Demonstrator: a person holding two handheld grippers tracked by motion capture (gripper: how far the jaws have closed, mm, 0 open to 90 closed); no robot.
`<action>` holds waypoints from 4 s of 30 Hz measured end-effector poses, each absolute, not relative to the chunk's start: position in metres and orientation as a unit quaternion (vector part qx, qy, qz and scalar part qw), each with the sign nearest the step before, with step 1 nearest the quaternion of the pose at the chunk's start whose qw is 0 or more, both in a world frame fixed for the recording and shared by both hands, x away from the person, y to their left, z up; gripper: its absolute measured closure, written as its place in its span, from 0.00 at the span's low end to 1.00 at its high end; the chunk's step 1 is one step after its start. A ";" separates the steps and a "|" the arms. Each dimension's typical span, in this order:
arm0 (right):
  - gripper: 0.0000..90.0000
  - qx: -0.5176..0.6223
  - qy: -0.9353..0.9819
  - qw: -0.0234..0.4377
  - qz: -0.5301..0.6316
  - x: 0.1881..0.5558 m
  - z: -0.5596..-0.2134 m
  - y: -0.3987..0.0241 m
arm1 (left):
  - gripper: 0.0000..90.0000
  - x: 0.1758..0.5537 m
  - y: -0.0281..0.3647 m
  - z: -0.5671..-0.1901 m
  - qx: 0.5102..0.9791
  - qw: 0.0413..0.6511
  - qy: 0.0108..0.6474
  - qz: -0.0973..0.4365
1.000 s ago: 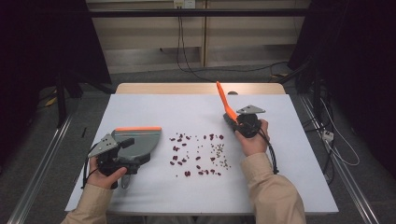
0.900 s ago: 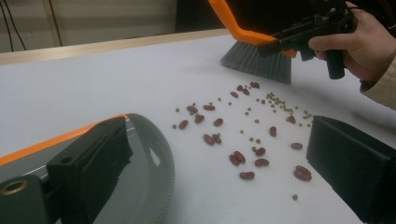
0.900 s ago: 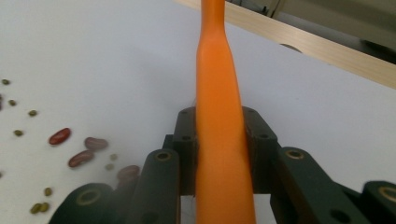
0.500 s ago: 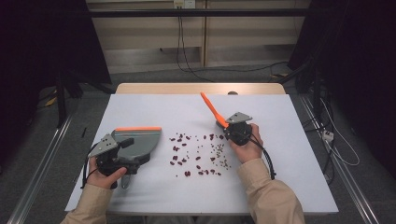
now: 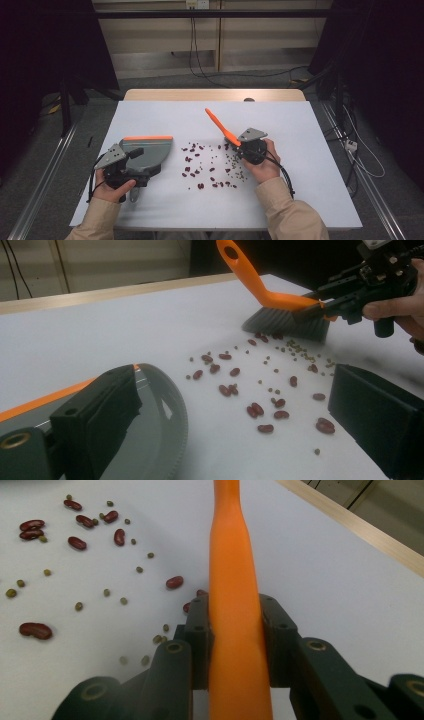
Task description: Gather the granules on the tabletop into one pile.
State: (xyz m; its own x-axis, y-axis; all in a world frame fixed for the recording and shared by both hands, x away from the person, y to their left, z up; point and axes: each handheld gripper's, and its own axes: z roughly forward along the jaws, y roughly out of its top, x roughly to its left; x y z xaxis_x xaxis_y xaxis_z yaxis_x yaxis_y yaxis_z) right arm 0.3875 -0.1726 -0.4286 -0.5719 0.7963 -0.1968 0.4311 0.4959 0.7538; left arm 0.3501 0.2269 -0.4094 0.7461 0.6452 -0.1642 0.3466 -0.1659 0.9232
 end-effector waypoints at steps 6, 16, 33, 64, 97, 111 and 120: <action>0.79 0.361 0.828 0.262 0.340 0.377 -0.427 -0.168 | 0.06 0.350 0.226 -0.409 0.751 0.555 0.330 0.135; 0.79 0.351 0.834 0.245 0.348 0.368 -0.425 -0.167 | 0.06 0.349 0.226 -0.410 0.751 0.555 0.330 0.133; 0.79 0.342 0.839 0.212 0.365 0.351 -0.420 -0.162 | 0.07 0.349 0.225 -0.410 0.752 0.556 0.327 0.132; 0.79 0.299 0.827 0.225 0.419 0.460 -0.422 -0.143 | 0.07 0.353 0.224 -0.412 0.753 0.545 0.342 0.138; 0.79 0.210 0.876 0.153 0.406 0.406 -0.426 -0.134 | 0.06 0.352 0.235 -0.411 0.748 0.547 0.347 0.145; 0.79 0.194 0.881 0.152 0.404 0.389 -0.424 -0.136 | 0.07 0.351 0.234 -0.411 0.749 0.546 0.345 0.147; 0.79 0.191 0.879 0.169 0.404 0.389 -0.418 -0.137 | 0.07 0.351 0.234 -0.409 0.748 0.548 0.345 0.148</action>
State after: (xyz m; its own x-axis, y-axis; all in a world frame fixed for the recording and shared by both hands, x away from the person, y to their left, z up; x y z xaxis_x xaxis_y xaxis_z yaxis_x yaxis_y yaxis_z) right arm 0.3893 -0.1370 -0.4177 -0.8699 0.4721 -0.1432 0.1987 0.6010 0.7742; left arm 0.3510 0.2342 -0.4095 0.7184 0.6779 -0.1560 0.3526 -0.1616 0.9217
